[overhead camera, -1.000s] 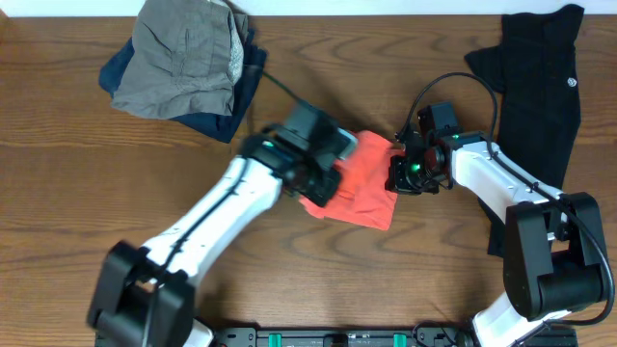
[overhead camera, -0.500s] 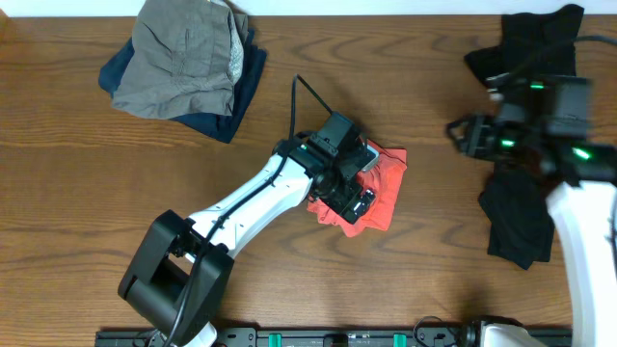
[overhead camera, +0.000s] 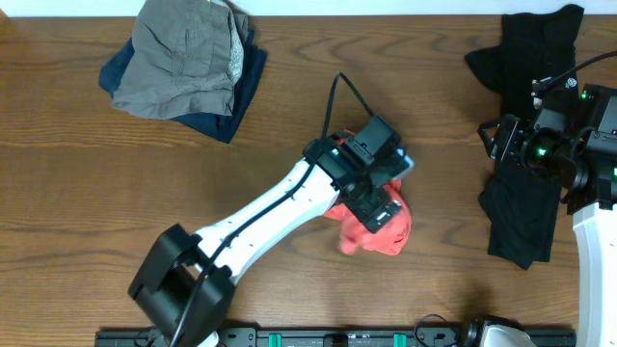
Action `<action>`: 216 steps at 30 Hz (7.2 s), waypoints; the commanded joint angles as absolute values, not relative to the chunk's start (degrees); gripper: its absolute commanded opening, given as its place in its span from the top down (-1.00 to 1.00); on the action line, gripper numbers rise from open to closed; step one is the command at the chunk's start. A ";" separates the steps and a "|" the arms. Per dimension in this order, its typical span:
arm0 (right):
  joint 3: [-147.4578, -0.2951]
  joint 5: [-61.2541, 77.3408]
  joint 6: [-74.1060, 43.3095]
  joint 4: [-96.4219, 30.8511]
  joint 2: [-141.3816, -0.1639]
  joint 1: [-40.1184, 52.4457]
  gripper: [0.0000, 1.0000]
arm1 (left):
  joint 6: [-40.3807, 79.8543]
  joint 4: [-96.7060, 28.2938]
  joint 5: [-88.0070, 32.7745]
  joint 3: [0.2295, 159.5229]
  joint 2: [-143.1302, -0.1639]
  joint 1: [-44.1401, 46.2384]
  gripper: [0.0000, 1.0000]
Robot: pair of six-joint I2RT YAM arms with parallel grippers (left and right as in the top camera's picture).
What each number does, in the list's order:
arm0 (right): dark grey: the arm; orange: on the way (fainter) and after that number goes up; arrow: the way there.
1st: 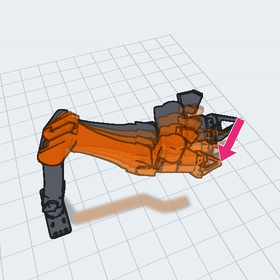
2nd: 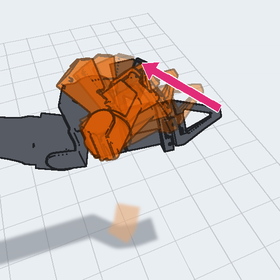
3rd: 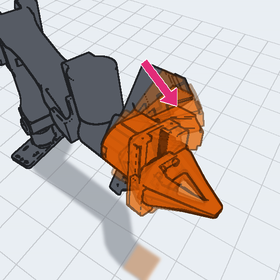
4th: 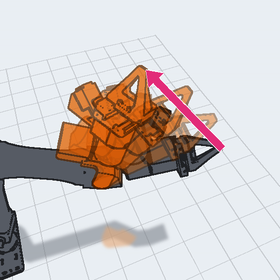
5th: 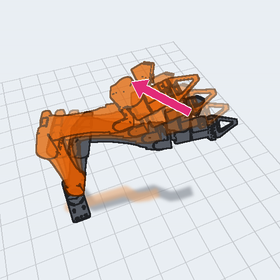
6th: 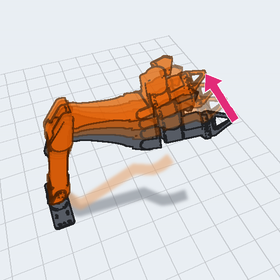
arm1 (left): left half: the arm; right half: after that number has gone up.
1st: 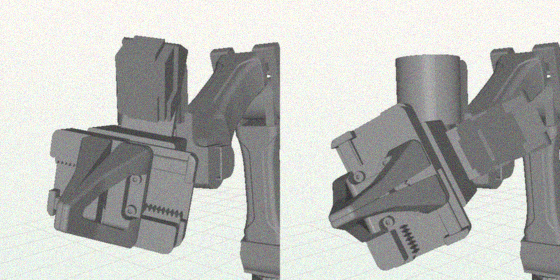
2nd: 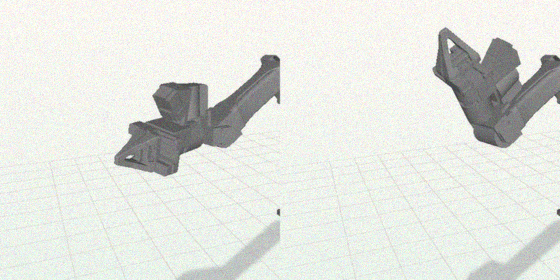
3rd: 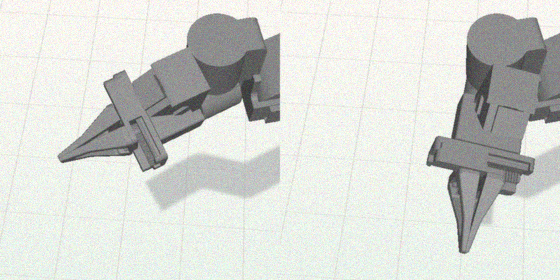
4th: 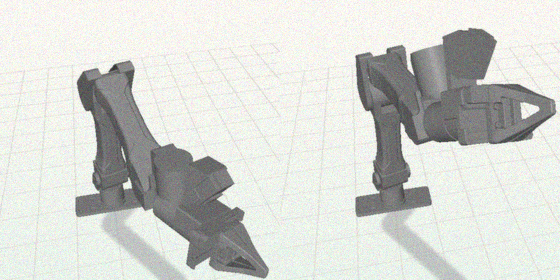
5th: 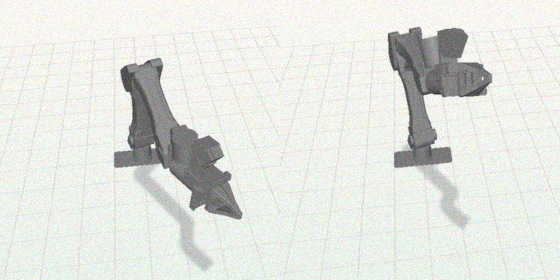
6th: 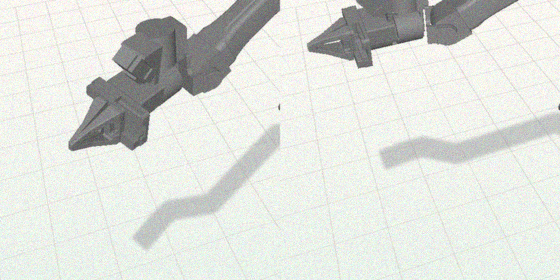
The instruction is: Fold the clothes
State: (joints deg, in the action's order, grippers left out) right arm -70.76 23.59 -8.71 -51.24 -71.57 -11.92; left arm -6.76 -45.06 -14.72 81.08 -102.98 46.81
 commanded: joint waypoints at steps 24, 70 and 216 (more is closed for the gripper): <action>-70.87 20.82 -7.20 -51.29 -71.64 -12.47 0.01 | -7.70 -27.22 -15.03 81.58 -115.57 45.58 -0.96; -70.85 18.17 -7.20 -51.44 -71.70 -12.47 -0.03 | -11.22 -47.88 -7.62 109.12 -122.45 30.22 -0.96; -70.81 16.95 -8.78 -47.11 -78.87 -12.29 -0.15 | -11.20 -33.69 1.61 114.50 -123.55 -0.84 -1.00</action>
State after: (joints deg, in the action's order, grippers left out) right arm -70.76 16.69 -8.36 -47.29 -78.70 -11.92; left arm -14.72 -33.74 6.02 115.15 -118.74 -0.71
